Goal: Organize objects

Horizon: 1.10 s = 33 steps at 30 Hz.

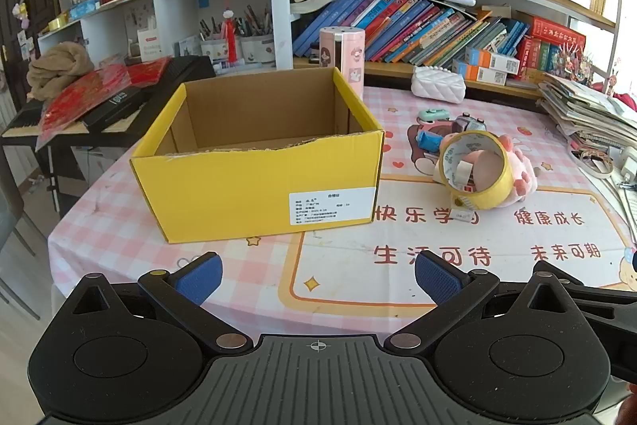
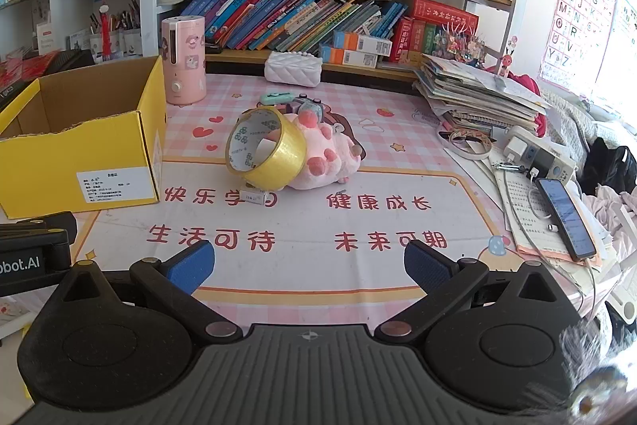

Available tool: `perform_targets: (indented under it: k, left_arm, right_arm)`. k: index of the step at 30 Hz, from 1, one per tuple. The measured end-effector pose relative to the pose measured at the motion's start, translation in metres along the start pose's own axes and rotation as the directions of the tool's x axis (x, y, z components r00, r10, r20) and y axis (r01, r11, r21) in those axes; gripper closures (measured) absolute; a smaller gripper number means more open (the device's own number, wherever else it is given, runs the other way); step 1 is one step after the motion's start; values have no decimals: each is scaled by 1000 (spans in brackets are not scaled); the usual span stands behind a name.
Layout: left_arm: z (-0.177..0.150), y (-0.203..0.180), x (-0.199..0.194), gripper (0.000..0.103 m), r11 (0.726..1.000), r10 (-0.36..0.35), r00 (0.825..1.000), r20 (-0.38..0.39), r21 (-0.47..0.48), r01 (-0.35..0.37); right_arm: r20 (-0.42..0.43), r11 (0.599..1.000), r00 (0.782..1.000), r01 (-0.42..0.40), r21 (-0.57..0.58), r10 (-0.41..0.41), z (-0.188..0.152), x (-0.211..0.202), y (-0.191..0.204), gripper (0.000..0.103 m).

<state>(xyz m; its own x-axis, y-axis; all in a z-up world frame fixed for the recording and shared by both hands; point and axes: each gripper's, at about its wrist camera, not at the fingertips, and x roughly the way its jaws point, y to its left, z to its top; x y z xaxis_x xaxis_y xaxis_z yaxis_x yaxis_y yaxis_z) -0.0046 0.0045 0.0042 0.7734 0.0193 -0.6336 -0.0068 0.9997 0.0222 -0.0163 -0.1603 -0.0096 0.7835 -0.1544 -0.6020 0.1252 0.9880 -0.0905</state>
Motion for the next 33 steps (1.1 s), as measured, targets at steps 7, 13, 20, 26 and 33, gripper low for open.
perform_targets:
  k: [7, 13, 20, 26, 33]
  left_arm:
    - [0, 0, 0, 0, 1000, 3, 1000, 2, -1, -3]
    - [0, 1, 0, 0, 1000, 3, 1000, 5, -2, -3]
    - [0, 1, 0, 0, 1000, 3, 1000, 5, -3, -3]
    - [-1, 1, 0, 0, 1000, 3, 1000, 6, -3, -3]
    - [-1, 1, 0, 0, 1000, 3, 1000, 9, -2, -3]
  right_arm:
    - [-1, 1000, 1000, -5, 1, 5, 2, -2, 1, 0]
    - [0, 1000, 1000, -4, -1, 4, 2, -2, 1, 1]
    - [1, 1000, 1000, -4, -1, 4, 1, -2, 2, 1]
    - [2, 1000, 1000, -5, -1, 5, 1, -2, 2, 1]
    - [2, 1000, 1000, -6, -1, 6, 2, -4, 2, 1]
